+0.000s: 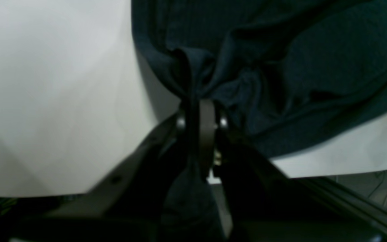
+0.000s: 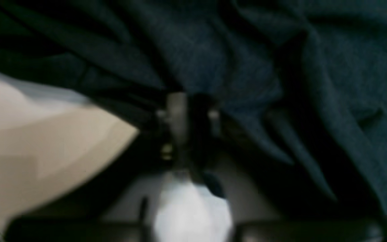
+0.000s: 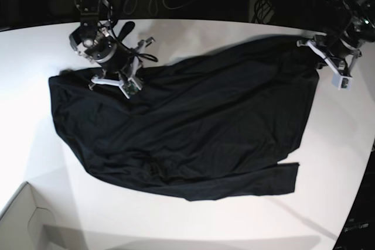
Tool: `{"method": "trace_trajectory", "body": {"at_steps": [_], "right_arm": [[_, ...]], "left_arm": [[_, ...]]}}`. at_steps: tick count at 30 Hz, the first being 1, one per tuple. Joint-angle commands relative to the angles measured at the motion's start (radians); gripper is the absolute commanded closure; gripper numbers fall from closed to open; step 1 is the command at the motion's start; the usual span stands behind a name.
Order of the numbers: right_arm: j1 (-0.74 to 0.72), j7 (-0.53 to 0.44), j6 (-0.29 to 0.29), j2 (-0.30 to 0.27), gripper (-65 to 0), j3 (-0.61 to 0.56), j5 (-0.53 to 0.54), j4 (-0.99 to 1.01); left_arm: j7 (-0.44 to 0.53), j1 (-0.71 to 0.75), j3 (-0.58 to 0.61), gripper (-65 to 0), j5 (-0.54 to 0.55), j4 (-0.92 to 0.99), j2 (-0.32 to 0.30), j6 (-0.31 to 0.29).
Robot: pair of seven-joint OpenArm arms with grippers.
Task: Layout the t-shirt on the table in an organized manner, then fold the t-shirt properly
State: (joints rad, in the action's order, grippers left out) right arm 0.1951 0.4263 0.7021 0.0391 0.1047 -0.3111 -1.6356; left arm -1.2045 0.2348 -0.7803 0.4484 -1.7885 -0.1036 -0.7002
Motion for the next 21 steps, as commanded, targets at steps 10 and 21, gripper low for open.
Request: {"method": "trace_trajectory", "body": {"at_steps": [10, 21], "right_arm": [[0.097, -0.014, -0.004, -0.003, 0.0, 0.002, 0.008, -0.22], [0.211, -0.019, -0.004, 0.0, 0.0, 0.036, 0.008, -0.266]], "left_arm": [[0.012, -0.004, -0.008, -0.2, 0.013, -0.015, -0.021, 0.002], [0.012, -0.001, -0.011, -0.2, 0.016, -0.017, -0.052, 0.002]]}}
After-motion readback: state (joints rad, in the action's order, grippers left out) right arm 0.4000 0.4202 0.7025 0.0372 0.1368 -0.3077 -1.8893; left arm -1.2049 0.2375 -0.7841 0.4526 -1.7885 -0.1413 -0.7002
